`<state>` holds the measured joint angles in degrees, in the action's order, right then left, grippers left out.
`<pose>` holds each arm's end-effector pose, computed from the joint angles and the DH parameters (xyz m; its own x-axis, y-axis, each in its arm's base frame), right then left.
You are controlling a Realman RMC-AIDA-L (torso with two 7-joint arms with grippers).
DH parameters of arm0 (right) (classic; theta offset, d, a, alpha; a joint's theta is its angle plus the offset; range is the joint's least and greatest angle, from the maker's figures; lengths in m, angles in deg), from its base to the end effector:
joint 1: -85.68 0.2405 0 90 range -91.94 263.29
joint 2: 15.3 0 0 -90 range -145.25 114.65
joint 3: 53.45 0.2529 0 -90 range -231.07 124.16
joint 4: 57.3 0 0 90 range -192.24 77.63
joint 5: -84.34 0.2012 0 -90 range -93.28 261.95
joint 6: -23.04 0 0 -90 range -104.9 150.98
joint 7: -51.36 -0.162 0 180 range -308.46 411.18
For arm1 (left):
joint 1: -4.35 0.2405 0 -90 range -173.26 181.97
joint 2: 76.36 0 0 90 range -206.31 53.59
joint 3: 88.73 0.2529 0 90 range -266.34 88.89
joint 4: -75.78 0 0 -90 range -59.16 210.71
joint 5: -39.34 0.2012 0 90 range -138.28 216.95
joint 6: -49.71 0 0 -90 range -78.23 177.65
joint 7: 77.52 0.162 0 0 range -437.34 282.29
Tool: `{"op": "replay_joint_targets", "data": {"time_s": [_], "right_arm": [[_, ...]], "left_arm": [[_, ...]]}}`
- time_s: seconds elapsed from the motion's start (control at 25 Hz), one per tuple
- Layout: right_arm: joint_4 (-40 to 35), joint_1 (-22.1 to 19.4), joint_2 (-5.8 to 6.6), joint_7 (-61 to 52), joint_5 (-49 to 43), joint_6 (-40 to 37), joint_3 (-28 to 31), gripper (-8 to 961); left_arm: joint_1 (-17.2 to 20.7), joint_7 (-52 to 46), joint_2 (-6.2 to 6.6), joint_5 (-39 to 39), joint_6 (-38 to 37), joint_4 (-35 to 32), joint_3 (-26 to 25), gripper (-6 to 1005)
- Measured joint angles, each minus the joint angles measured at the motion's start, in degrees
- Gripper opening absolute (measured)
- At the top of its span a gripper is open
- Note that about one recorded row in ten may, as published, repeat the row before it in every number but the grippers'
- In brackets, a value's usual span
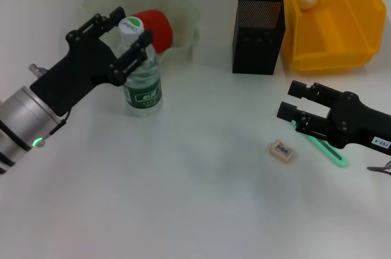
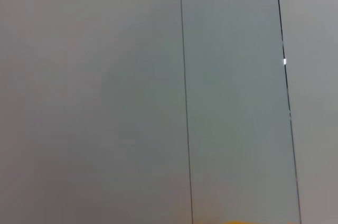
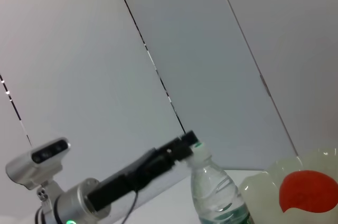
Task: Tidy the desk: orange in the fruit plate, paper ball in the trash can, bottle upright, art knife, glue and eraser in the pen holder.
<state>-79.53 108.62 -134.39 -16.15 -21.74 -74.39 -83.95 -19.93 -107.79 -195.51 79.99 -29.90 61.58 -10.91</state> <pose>0.2695 0.2734 -0.0199 0.5445 -0.3453 -0.7644 -0.5797 -0.8136 -0.0454 -0.2479 0.3222 -0.0337 0.6657 -0.1246 0.7357 0.4733 -0.6917 -0.5454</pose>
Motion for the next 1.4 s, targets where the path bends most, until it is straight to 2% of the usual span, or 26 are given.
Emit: {"op": "replay_joint_targets", "data": {"time_s": [0.24, 0.28, 0.32, 0.36, 0.4, 0.44, 0.48, 0.52, 0.56, 0.6, 0.64, 0.68, 0.72, 0.76, 0.88, 0.92, 0.96, 1.0, 1.12, 1.16, 1.2, 1.32, 1.36, 1.4], "right_arm": [[-0.43, -0.1, 0.33, -0.43, 0.12, -0.42, 0.28, 629], [-0.43, -0.1, 0.33, -0.43, 0.12, -0.42, 0.28, 629], [-0.45, -0.16, 0.45, -0.49, 0.2, -0.5, 0.42, 628], [-0.78, -0.24, 0.64, -0.95, 0.35, -0.6, 0.86, 628], [-0.78, -0.24, 0.64, -0.95, 0.35, -0.6, 0.86, 627], [-2.94, -0.33, 0.73, -3.45, 0.43, -0.54, 1.75, 627], [-2.94, -0.33, 0.73, -3.45, 0.43, -0.54, 1.75, 626], [-5.08, -0.34, 0.77, -5.86, 0.41, -0.38, 2.22, 626], [-10.69, -0.23, 0.77, -12.24, 0.16, -0.19, 2.34, 625], [-10.69, -0.23, 0.77, -12.24, 0.16, -0.19, 2.34, 625], [-19.59, 0.0, 0.79, -21.76, -0.81, -0.76, 0.94, 624], [-19.59, 0.0, 0.79, -21.76, -0.81, -0.76, 0.94, 624], [-24.55, 0.15, 0.83, -27.14, -1.72, -1.39, 0.03, 624], [-35.06, 0.45, 0.74, -37.36, -4.53, -2.31, -2.3, 623], [-49.41, 1.84, 0.55, -50.49, -11.58, -4.3, -5.86, 622], [-49.41, 1.84, 0.55, -50.49, -11.58, -4.3, -5.86, 621], [-58.44, 3.64, 0.47, -56.86, -18.04, -7.16, -9.4, 621], [-58.44, 3.64, 0.47, -56.86, -18.04, -7.16, -9.4, 620], [-68.05, 6.54, 0.39, -64.31, -26.73, -12.58, -15.47, 619], [-73.14, 7.67, 0.14, -67.55, -31.91, -14.95, -20.62, 618], [-73.14, 7.67, 0.14, -67.55, -31.91, -14.95, -20.62, 618], [-77.77, 7.69, -0.14, -72.19, -39.21, -14.79, -30.44, 616], [-77.85, 7.36, -0.21, -75.61, -44.23, -12.52, -37.28, 616], [-77.85, 7.36, -0.21, -75.61, -44.23, -12.52, -37.28, 615]], "left_arm": [[1.48, -2.28, 0.65, -1.2, -3.6, -0.99, -0.56, 610], [3.43, -7.5, 1.84, -1.3, -6.81, -2.88, -2.38, 614], [3.43, -7.5, 1.84, -1.3, -6.81, -2.88, -2.38, 615], [6.17, -15.28, 5.51, 0.17, -12.61, -5.05, -3.87, 616], [6.72, -18.63, 7.83, 3.22, -15.12, -5.45, -3.53, 616], [6.72, -18.63, 7.83, 3.22, -15.12, -5.45, -3.53, 617], [6.91, -23.32, 10.19, 9.86, -17.08, -6.97, -3.65, 618], [6.94, -25.15, 11.0, 13.99, -17.68, -8.27, -3.84, 619], [6.98, -26.09, 11.27, 16.76, -18.08, -9.08, -3.92, 619], [6.98, -26.09, 11.27, 16.76, -18.08, -9.08, -3.92, 620], [7.06, -26.63, 11.38, 19.85, -18.49, -10.1, -4.01, 621], [7.06, -26.63, 11.38, 19.85, -18.49, -10.1, -4.01, 622], [7.4, -27.01, 10.59, 26.08, -18.95, -12.63, -4.04, 622], [7.42, -27.77, 9.8, 29.08, -18.44, -13.75, -4.08, 623], [7.0, -28.4, 9.07, 31.36, -16.84, -13.64, -4.14, 653], [7.0, -28.4, 9.07, 31.36, -16.84, -13.64, -4.14, 667], [6.89, -28.62, 8.71, 32.2, -15.94, -13.62, -4.21, 682], [6.89, -28.62, 8.71, 32.2, -15.94, -13.62, -4.21, 696], [6.75, -30.88, 8.14, 32.82, -13.43, -13.72, -5.08, 739], [6.56, -31.85, 7.94, 33.27, -12.9, -13.81, -5.36, 754], [6.56, -31.85, 7.94, 33.27, -12.9, -13.81, -5.36, 768], [6.29, -31.85, 7.73, 33.59, -12.93, -13.91, -5.23, 797], [6.21, -31.82, 7.52, 33.59, -12.76, -13.82, -5.22, 797], [6.21, -31.82, 7.52, 33.59, -12.76, -13.82, -5.22, 797]]}}
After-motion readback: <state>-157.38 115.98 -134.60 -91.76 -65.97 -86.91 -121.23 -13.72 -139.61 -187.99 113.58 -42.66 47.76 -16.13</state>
